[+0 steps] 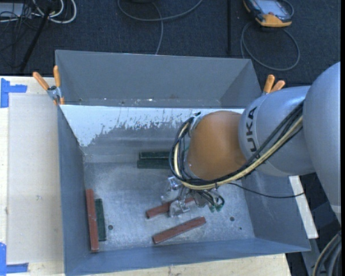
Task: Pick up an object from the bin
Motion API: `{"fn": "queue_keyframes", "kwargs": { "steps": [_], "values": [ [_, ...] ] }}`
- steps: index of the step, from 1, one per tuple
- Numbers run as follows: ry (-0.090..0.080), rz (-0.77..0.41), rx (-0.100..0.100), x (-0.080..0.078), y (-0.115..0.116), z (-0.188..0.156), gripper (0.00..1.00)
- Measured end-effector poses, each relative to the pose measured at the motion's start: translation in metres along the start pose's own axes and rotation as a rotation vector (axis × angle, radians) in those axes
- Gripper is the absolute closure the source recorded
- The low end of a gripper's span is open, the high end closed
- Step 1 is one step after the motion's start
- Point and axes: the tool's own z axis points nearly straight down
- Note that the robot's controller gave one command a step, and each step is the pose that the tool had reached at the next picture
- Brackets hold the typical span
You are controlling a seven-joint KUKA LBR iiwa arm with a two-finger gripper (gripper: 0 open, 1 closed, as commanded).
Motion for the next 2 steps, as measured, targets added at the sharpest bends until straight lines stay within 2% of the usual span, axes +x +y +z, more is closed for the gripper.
{"fn": "queue_keyframes", "kwargs": {
  "steps": [1,2],
  "values": [
    [0.016,-0.013,-0.002,0.004,0.000,-0.044,1.00],
    [0.007,0.041,0.000,-0.007,0.002,-0.148,1.00]
  ]
}}
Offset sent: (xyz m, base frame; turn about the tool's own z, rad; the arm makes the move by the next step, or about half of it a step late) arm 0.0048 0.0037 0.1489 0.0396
